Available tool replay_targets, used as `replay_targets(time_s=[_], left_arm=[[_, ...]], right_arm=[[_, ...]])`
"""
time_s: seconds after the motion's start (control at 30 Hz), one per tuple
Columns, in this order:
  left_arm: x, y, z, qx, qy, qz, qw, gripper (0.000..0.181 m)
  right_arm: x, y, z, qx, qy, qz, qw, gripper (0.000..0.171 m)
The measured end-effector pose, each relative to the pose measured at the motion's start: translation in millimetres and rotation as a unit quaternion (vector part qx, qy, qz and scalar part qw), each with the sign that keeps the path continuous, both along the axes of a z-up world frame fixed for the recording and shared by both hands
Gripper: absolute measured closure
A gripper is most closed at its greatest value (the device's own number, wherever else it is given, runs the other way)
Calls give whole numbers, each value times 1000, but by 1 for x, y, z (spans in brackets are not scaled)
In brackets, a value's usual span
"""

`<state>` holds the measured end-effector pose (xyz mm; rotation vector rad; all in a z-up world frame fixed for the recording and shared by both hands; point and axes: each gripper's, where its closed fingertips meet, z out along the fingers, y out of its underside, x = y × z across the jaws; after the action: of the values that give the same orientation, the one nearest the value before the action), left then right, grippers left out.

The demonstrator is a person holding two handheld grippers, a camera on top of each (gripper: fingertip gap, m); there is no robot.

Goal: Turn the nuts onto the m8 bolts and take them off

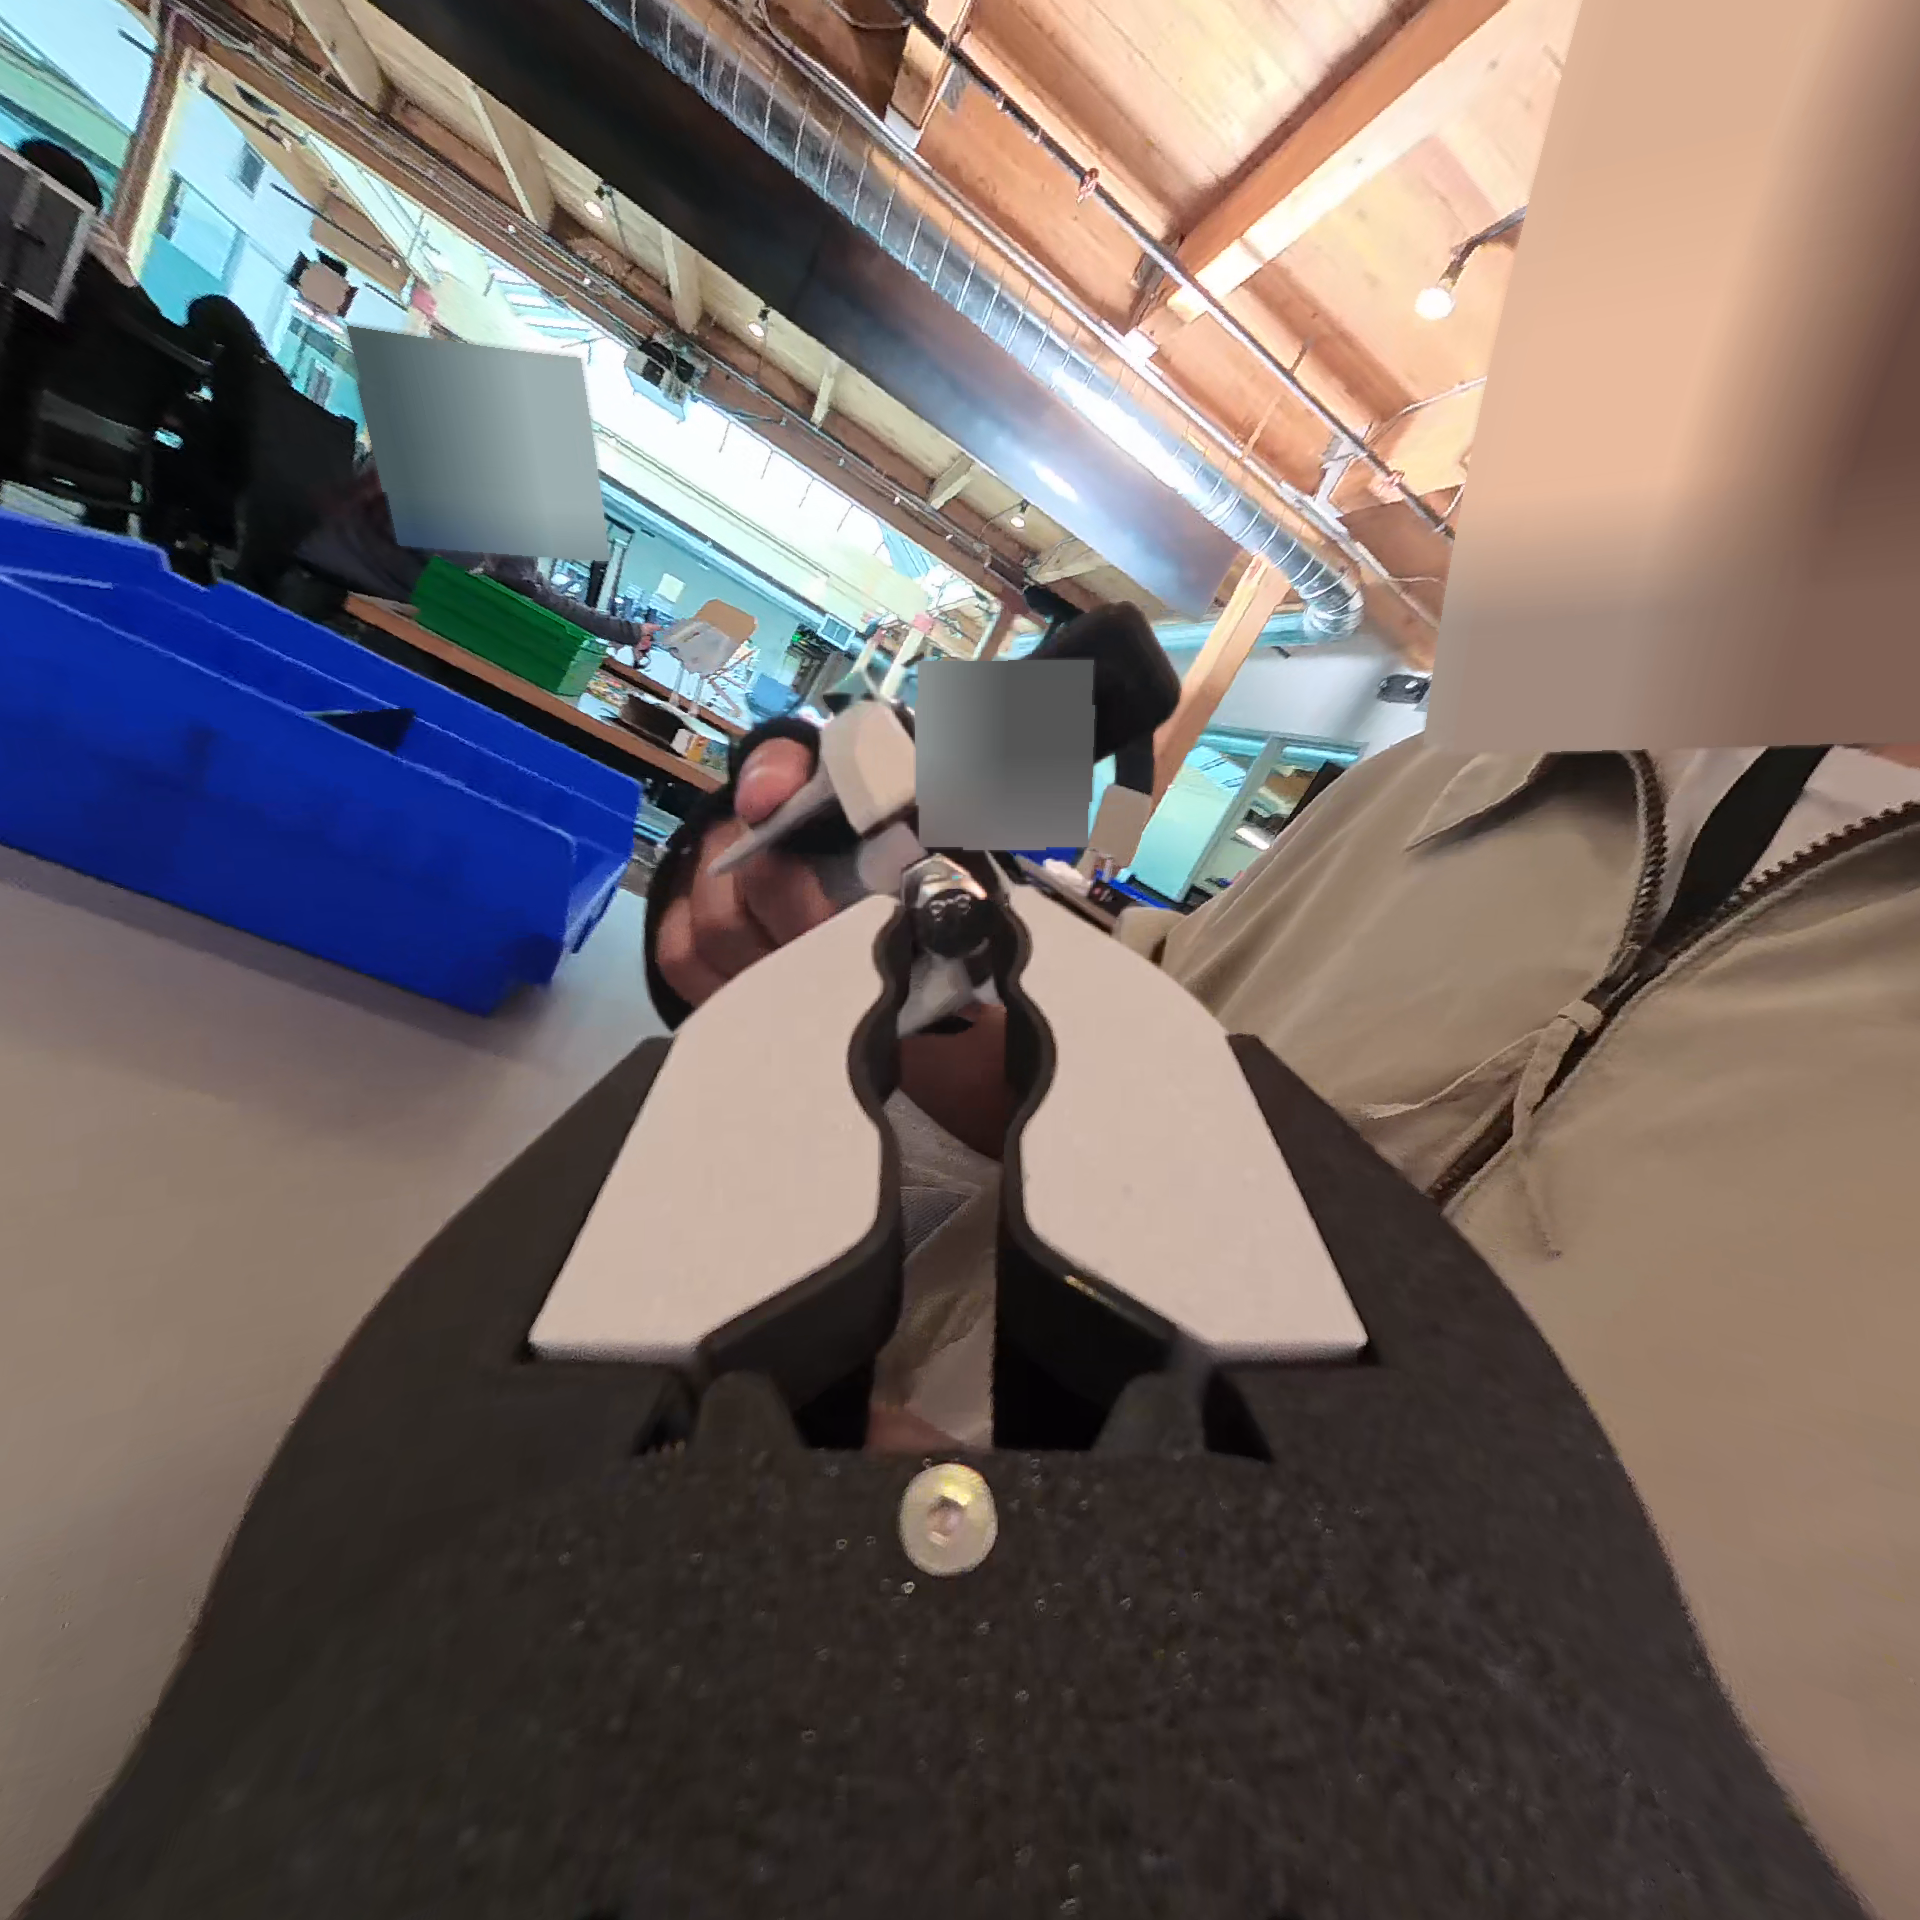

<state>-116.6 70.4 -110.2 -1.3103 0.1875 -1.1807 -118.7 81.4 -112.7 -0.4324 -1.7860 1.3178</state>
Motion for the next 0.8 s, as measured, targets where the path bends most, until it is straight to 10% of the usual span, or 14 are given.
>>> replay_targets(time_s=[0.37,0.8], left_arm=[[4,0,-5,38,212,55,975,167],[8,0,0,1,38,3,999,167]], right_arm=[[2,-4,-3,-396,-220,134,881,143],[3,-3,1,-92,-34,28,995,155]])
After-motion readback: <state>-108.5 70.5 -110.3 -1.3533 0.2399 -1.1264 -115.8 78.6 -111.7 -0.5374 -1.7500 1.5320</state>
